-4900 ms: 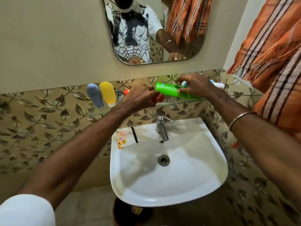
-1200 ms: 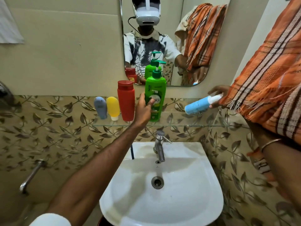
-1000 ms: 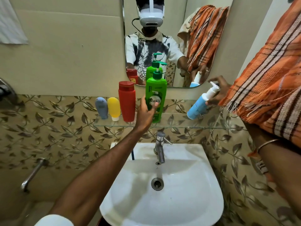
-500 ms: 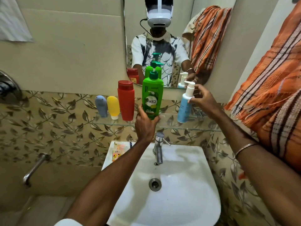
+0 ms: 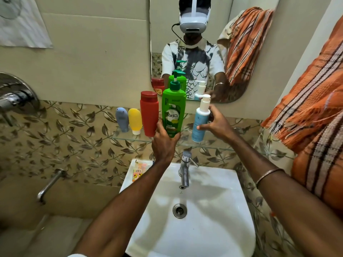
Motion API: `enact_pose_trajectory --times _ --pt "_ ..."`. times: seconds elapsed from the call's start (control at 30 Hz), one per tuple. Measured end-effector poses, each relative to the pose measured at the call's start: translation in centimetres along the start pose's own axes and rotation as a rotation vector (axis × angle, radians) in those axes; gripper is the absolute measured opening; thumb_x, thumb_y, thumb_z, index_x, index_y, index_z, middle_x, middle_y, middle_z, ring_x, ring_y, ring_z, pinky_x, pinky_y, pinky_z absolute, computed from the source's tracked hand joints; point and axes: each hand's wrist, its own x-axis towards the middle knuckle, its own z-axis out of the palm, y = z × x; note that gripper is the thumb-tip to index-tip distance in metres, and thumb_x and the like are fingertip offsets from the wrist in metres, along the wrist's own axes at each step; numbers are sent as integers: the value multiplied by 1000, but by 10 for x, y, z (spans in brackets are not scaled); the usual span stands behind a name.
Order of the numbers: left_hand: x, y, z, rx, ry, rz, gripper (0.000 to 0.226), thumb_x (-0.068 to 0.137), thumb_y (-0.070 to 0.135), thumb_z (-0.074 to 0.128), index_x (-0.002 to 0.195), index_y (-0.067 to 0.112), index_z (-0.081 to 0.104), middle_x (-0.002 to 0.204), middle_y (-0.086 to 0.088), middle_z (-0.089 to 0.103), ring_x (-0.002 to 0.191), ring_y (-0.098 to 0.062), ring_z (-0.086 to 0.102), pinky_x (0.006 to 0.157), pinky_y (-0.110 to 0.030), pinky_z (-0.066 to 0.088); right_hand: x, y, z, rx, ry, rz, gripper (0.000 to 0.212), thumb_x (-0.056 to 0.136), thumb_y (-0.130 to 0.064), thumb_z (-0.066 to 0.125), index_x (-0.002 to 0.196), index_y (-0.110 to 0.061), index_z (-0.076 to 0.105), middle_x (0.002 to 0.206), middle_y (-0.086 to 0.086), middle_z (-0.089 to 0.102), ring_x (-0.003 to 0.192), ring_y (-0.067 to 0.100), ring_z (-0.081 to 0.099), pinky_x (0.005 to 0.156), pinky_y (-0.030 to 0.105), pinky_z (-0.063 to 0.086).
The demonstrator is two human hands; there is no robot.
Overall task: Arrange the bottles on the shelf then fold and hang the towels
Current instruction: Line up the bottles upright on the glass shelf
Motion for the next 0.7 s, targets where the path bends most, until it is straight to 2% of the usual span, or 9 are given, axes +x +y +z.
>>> enact_pose_trajectory --times 0.13,0.27,0.47,0.63,0.7 --pt "0 1 0 11 3 -5 88 73 42 86 141 14 37 117 -15 68 102 -33 68 77 -43 59 0 0 15 16 -24 -19 65 72 9 81 122 -18 49 115 3 65 108 22 63 95 33 53" --pt "1 1 0 31 -3 -11 87 74 42 85 141 13 37 116 -15 68 102 -33 68 75 -41 57 0 2 18 39 -17 -20 66 72 5 82 124 -22 50 119 5 66 113 24 65 100 43 53" --pt "3 -1 -2 26 -15 -1 89 73 43 85 140 15 35 117 -14 68 102 -31 69 76 -45 61 -3 -4 24 33 -34 -13 65 74 2 82 126 -17 50 121 8 65 114 25 65 100 46 54" --pt "3 -1 -2 34 -21 8 89 73 45 84 140 15 34 117 -14 68 103 -31 70 76 -46 61 -4 -6 29 -1 -36 -15 68 68 -15 86 126 -26 51 123 4 66 115 22 66 99 52 54" --pt "2 -2 -3 46 -21 16 90 74 46 83 142 15 33 117 -15 68 102 -31 70 76 -45 61 -3 -8 32 9 -40 -20 67 72 -8 84 128 -21 50 124 7 65 116 24 65 100 51 54"
